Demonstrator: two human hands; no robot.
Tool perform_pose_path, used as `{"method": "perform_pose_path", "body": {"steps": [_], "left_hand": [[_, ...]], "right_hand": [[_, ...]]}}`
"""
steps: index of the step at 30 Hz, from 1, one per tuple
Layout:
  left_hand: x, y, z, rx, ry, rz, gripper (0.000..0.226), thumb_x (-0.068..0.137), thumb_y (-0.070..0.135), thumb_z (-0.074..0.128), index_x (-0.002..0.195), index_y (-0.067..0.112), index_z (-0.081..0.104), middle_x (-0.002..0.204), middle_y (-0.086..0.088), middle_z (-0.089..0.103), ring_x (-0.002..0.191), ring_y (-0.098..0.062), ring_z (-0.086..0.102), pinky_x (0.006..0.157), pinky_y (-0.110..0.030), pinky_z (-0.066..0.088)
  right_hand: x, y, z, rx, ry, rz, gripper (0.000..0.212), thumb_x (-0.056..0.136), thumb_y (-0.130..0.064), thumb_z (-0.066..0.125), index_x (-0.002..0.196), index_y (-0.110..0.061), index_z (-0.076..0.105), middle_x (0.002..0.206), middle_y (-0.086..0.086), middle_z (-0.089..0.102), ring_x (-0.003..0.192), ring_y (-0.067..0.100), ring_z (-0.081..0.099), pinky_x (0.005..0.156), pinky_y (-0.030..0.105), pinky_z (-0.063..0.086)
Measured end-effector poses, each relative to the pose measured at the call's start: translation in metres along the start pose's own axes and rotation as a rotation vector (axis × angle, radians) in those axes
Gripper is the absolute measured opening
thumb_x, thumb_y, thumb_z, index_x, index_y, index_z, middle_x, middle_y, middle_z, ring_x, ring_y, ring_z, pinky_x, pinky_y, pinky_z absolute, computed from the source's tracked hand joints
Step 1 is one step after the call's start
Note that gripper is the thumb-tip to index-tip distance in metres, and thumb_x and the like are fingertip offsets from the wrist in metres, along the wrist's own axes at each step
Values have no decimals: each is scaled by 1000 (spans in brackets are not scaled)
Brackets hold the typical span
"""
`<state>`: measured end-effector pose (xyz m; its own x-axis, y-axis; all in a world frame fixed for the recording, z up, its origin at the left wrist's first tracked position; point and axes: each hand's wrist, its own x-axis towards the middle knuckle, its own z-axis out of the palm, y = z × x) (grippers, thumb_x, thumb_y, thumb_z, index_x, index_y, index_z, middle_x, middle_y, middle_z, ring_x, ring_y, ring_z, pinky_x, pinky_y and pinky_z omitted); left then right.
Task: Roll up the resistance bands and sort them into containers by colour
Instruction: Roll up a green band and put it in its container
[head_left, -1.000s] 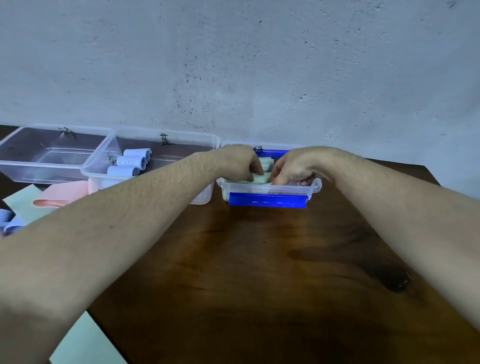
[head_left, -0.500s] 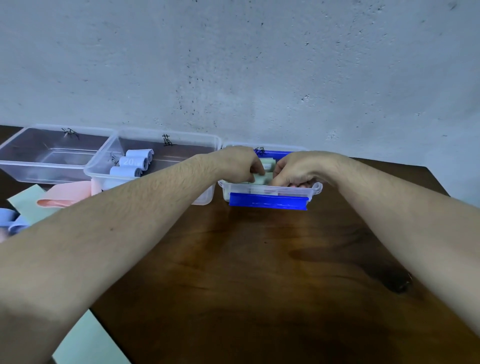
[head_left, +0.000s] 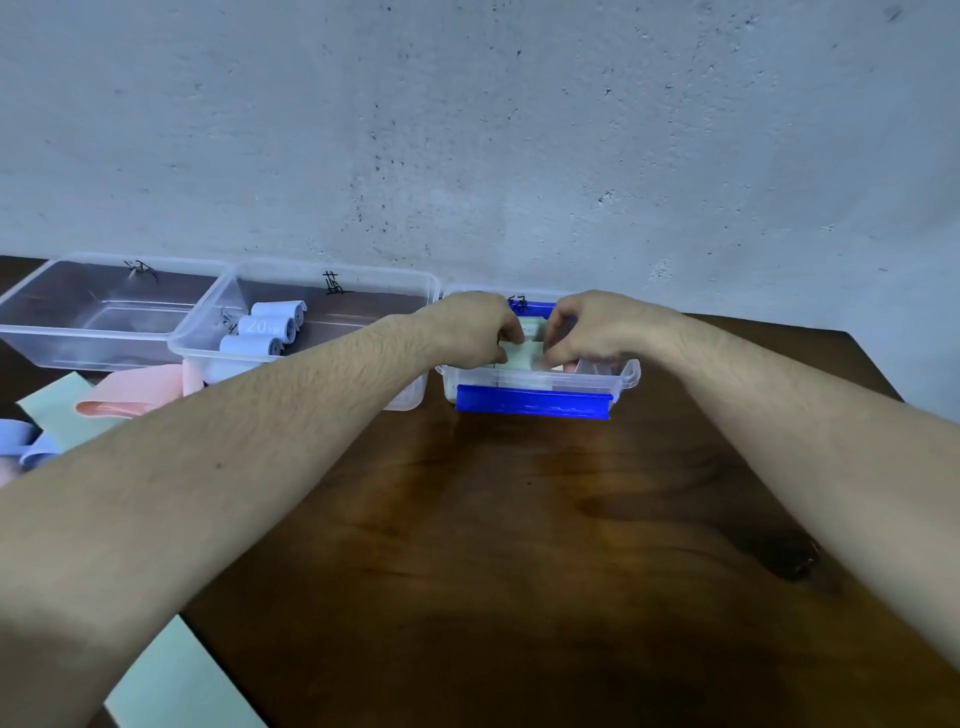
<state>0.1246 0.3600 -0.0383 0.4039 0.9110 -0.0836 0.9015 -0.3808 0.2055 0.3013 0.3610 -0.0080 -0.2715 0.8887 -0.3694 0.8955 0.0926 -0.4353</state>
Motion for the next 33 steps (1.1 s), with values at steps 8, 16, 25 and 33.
{"method": "perform_pose_path", "body": {"steps": [8, 16, 25, 33], "left_hand": [[0, 0, 0, 12, -23, 2, 41, 94, 24, 64, 134, 20, 60, 133, 4, 61, 120, -13, 55, 89, -19, 35], [1, -1, 3, 40, -15, -18, 35, 95, 25, 63, 130, 23, 64, 131, 5, 62, 118, -14, 55, 92, -22, 39], [2, -3, 4, 212, 38, 89, 32, 94, 32, 62, 125, 29, 66, 136, 4, 48, 124, -19, 42, 104, -36, 37], [9, -3, 7, 127, 2, 47, 49, 93, 29, 64, 140, 24, 51, 134, 1, 53, 119, -19, 50, 89, -26, 37]], "right_hand": [[7, 3, 10, -97, 77, -67, 26, 87, -32, 76, 111, -26, 69, 67, -9, 66, 39, -2, 52, 38, 13, 36], [19, 3, 20, -301, 40, -46, 28, 92, -42, 61, 117, -33, 71, 113, -8, 68, 106, 15, 60, 93, 32, 51], [20, 4, 18, -271, 16, -67, 35, 92, -45, 65, 122, -28, 67, 115, -7, 65, 99, 12, 54, 78, 24, 39], [20, 0, 20, -348, -7, -76, 36, 97, -42, 58, 126, -24, 65, 122, 0, 65, 100, 16, 54, 79, 27, 40]]}}
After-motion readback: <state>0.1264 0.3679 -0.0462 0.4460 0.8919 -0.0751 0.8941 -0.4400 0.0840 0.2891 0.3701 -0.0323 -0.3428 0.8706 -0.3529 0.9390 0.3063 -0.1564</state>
